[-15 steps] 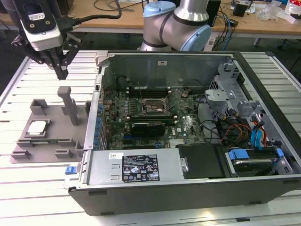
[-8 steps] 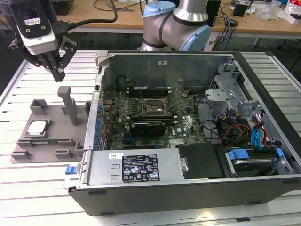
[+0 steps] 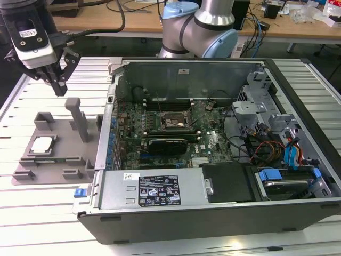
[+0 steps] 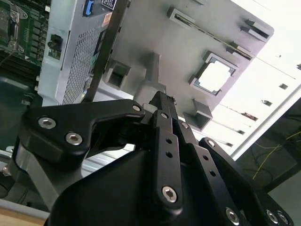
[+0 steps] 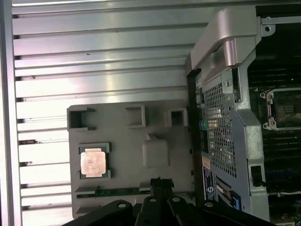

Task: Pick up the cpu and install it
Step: 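Reach for the cpu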

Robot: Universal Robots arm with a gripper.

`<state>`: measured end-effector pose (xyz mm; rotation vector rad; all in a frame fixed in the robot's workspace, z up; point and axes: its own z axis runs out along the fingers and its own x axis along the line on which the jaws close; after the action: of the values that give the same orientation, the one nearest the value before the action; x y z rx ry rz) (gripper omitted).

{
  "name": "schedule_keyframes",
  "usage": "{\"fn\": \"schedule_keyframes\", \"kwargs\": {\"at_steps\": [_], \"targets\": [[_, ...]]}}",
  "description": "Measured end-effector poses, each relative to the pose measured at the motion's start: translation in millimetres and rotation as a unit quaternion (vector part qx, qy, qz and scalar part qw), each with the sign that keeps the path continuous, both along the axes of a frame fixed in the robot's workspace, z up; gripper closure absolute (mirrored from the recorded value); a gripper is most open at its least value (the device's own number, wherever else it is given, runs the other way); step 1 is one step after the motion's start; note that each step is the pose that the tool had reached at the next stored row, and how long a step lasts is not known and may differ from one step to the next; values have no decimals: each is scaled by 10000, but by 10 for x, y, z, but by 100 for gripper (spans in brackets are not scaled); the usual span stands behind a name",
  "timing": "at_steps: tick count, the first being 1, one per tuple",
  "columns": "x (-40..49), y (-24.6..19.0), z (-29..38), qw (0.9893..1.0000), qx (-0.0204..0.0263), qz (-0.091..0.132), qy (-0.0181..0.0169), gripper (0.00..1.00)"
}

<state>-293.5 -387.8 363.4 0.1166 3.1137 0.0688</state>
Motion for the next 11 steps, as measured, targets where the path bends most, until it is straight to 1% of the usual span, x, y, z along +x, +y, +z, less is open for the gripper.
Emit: {"fn": "schedule_keyframes", "kwargs": {"at_steps": [3,6,9,11], "targets": [[-53,18,-47,10000,0,0,0,89],[-97,38,-114,10000,0,0,0,89],[-189,58,-185,10000,0,0,1,89],[-214,64,-203,10000,0,0,2,89]]}}
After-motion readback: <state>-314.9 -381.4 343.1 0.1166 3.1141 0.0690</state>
